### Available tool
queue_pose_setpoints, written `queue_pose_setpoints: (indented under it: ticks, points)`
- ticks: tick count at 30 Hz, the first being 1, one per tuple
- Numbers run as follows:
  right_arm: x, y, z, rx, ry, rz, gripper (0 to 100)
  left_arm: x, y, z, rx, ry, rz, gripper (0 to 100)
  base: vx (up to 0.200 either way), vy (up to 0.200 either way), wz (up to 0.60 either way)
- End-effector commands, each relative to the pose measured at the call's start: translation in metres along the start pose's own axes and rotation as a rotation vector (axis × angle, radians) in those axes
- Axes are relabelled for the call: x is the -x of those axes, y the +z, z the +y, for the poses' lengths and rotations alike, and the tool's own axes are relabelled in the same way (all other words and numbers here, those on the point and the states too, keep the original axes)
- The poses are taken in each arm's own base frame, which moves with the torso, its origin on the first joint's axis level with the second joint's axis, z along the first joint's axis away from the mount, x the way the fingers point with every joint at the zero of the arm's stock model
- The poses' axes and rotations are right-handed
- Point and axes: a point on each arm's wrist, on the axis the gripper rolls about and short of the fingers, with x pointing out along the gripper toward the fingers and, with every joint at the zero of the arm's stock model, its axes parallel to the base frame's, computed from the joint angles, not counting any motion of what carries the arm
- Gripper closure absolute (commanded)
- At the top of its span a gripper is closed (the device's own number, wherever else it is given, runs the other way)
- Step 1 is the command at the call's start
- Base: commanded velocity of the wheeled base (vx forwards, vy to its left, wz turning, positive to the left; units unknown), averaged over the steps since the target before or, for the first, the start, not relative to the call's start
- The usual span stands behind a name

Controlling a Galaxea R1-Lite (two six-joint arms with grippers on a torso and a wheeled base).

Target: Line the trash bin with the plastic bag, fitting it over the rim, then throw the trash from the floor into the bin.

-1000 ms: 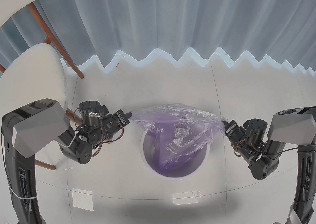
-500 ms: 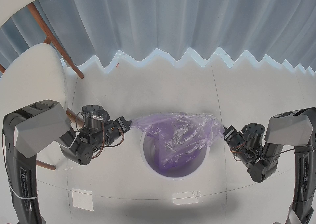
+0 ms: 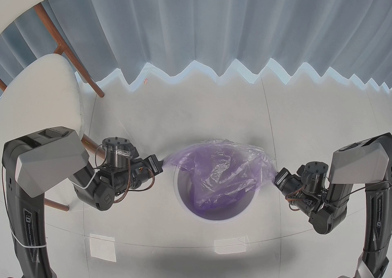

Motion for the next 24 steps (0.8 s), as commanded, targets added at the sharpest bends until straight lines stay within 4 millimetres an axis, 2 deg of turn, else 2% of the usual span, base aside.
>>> queue_pose_setpoints:
  ticks: [1, 9, 24]
  points:
    - [0.013, -0.003, 0.004, 0.003, 0.026, 0.049, 100, 0.01, -0.001, -0.006, -0.01, 0.012, 0.03, 100, 0.0, 0.0, 0.0]
    - [0.023, -0.017, 0.004, 0.033, 0.015, 0.118, 100, 0.019, -0.001, 0.0, -0.047, 0.03, 0.077, 100, 0.0, 0.0, 0.0]
    - [0.024, -0.016, 0.004, 0.059, 0.021, 0.116, 100, 0.022, -0.005, -0.004, -0.052, 0.019, 0.089, 100, 0.0, 0.0, 0.0]
